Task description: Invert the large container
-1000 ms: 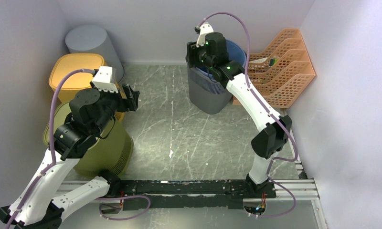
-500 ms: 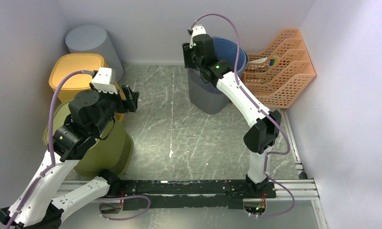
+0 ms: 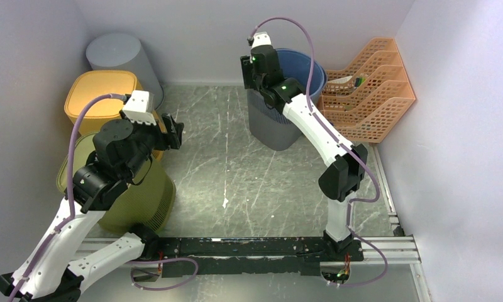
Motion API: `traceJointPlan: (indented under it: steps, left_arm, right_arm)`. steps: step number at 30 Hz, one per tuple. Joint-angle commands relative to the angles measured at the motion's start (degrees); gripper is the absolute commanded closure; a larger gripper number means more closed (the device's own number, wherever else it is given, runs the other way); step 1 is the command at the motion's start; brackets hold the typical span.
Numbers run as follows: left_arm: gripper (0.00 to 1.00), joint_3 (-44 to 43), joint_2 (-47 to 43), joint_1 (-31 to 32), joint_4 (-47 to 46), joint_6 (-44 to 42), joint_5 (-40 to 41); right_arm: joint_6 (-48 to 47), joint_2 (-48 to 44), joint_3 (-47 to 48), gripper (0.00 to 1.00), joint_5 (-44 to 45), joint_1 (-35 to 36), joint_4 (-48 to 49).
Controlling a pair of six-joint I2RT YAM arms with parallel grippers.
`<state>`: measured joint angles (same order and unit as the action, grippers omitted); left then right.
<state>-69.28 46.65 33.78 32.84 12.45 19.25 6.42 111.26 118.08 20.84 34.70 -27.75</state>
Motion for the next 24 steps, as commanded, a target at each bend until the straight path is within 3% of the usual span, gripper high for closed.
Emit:
traceJointPlan:
  steps: [1,5,15,21,24]
  left_arm:
    - [0.15,0.2,-1.0,-0.1,-0.1,-0.6,0.7]
    - [0.15,0.1,-1.0,-0.1,-0.1,-0.6,0.5]
    - [0.14,0.5,-1.6,-0.1,0.2,-0.2,0.4]
    - [0.13,-0.4,-1.7,-0.1,1.1,-0.6,0.8]
    - [0.12,-0.4,-1.6,-0.1,1.1,-0.6,0.6]
  right_arm:
    - [-0.3,-1.8,-2.2,0.47,0.4,-0.3,1.8]
    - [0.2,-5.5,-6.4,0.42,-1.6,-0.4,6.1]
    - [0.0,3.3,2.8,0.44,-3.8,-1.1,-2.0]
    - [-0.2,4.1,1.7,0.81,-2.6,-1.3,-1.7]
    - [-0.5,4.1,1.0,0.83,-1.9,-1.5,-1.7]
